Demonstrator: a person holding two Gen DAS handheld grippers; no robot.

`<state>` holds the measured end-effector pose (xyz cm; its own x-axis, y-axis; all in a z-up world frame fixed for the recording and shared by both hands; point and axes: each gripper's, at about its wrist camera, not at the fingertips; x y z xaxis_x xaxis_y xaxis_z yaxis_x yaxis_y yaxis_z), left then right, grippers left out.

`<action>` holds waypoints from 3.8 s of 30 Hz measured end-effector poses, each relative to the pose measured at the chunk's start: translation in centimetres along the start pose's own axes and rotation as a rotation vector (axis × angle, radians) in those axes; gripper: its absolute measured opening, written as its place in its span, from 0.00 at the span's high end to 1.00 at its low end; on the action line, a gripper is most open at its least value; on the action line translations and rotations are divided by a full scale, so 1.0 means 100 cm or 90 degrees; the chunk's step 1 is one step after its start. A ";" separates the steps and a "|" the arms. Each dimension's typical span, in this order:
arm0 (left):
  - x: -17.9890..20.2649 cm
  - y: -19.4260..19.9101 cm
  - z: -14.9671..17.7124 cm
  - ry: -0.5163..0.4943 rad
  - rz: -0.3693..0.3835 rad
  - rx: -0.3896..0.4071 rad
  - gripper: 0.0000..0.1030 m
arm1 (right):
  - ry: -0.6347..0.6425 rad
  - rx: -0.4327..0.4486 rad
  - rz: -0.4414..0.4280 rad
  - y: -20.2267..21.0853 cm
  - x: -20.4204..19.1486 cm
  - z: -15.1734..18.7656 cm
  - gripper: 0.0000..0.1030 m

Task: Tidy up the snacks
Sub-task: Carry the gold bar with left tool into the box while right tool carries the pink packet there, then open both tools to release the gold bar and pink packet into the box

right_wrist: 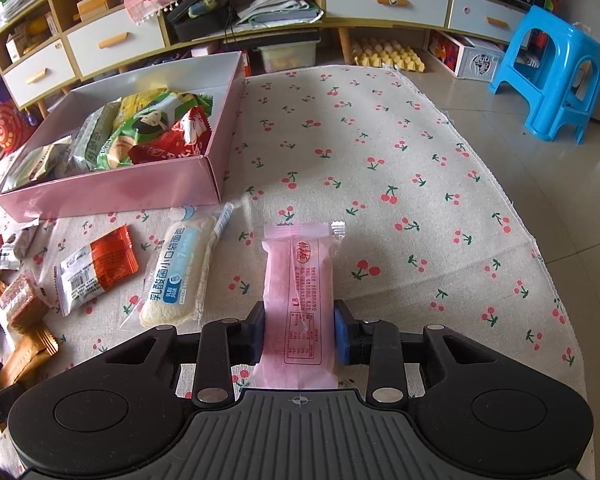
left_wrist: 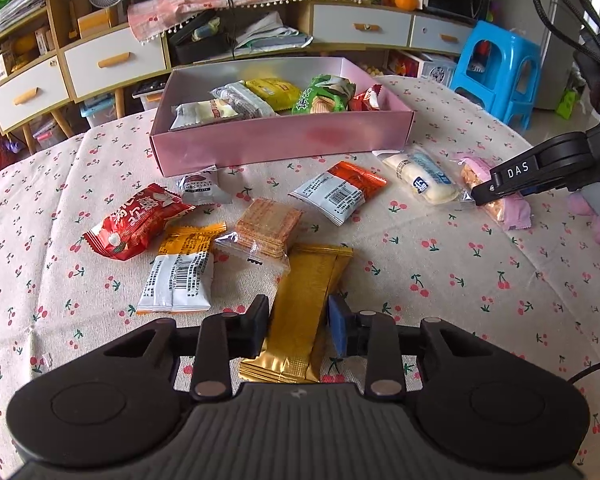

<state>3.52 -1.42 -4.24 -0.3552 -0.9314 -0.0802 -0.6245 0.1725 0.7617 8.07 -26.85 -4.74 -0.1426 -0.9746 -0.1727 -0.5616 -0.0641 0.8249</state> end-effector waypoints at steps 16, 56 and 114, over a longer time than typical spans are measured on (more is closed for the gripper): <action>-0.009 0.010 -0.009 0.046 0.030 -0.001 0.74 | -0.061 -0.005 -0.045 0.017 0.007 -0.009 0.70; -0.063 0.001 -0.078 0.223 0.016 0.056 0.74 | -0.190 0.029 -0.211 0.020 -0.046 -0.083 0.70; -0.090 -0.038 -0.110 0.220 -0.099 0.094 0.10 | -0.104 0.050 -0.254 -0.013 -0.085 -0.118 0.13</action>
<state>16.78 2.80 0.65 -0.0104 -0.9985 0.0531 -0.7546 0.0427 0.6548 19.58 -21.04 2.01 -0.0248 -0.8298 -0.5575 -0.6575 -0.4066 0.6343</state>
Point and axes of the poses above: each gripper's, at about its wrist camera, not at the fingertips, and y roughly against the way its jaws point, x to its right, z to its underside, and after that the axes turned 7 degrees about -z, right-handed
